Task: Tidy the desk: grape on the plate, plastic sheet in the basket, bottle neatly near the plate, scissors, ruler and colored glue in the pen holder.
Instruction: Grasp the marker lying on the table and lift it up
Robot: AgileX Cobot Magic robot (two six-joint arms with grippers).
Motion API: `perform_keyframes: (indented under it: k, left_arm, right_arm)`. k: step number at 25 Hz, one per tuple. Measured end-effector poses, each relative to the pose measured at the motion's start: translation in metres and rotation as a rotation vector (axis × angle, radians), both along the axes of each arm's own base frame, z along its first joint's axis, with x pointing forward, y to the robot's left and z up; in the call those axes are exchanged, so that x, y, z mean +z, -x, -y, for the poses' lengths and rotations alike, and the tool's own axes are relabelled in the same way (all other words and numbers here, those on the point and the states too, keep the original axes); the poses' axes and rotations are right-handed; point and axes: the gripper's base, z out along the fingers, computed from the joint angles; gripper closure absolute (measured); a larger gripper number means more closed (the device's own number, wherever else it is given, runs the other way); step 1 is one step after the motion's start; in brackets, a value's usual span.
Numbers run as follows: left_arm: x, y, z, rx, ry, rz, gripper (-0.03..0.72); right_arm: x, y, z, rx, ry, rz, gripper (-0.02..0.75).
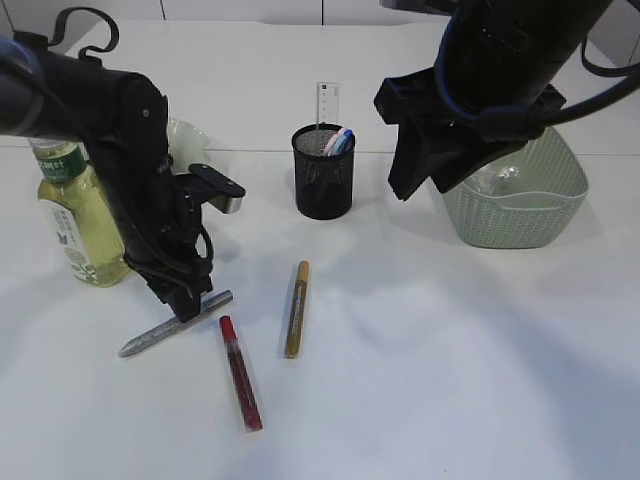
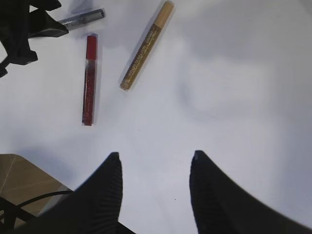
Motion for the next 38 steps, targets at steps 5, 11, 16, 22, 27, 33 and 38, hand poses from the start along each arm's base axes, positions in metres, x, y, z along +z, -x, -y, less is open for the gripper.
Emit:
perform_keyframes:
  k: [5, 11, 16, 22, 27, 33, 38]
  left_arm:
    - [-0.010, -0.004, 0.002, -0.001, -0.013, -0.037, 0.375]
    - [-0.012, -0.004, 0.002, -0.001, -0.016, -0.046, 0.377]
    - [-0.012, -0.005, 0.002, -0.002, -0.016, -0.046, 0.389]
    - [-0.012, -0.004, 0.002, 0.001, -0.014, -0.054, 0.390]
    - [-0.012, -0.002, 0.003, 0.006, -0.010, -0.070, 0.391]
    - [-0.012, -0.002, 0.003, 0.008, -0.007, -0.071, 0.398]
    - [-0.012, -0.002, 0.003, 0.008, -0.007, -0.071, 0.398]
  right_arm:
    - [0.000, 0.000, 0.000, 0.000, 0.000, 0.000, 0.374]
    - [0.000, 0.000, 0.000, 0.000, 0.000, 0.000, 0.374]
    - [0.000, 0.000, 0.000, 0.000, 0.000, 0.000, 0.374]
    - [0.000, 0.000, 0.000, 0.000, 0.000, 0.000, 0.374]
    - [0.000, 0.000, 0.000, 0.000, 0.000, 0.000, 0.374]
    - [0.000, 0.000, 0.000, 0.000, 0.000, 0.000, 0.374]
    - [0.000, 0.000, 0.000, 0.000, 0.000, 0.000, 0.374]
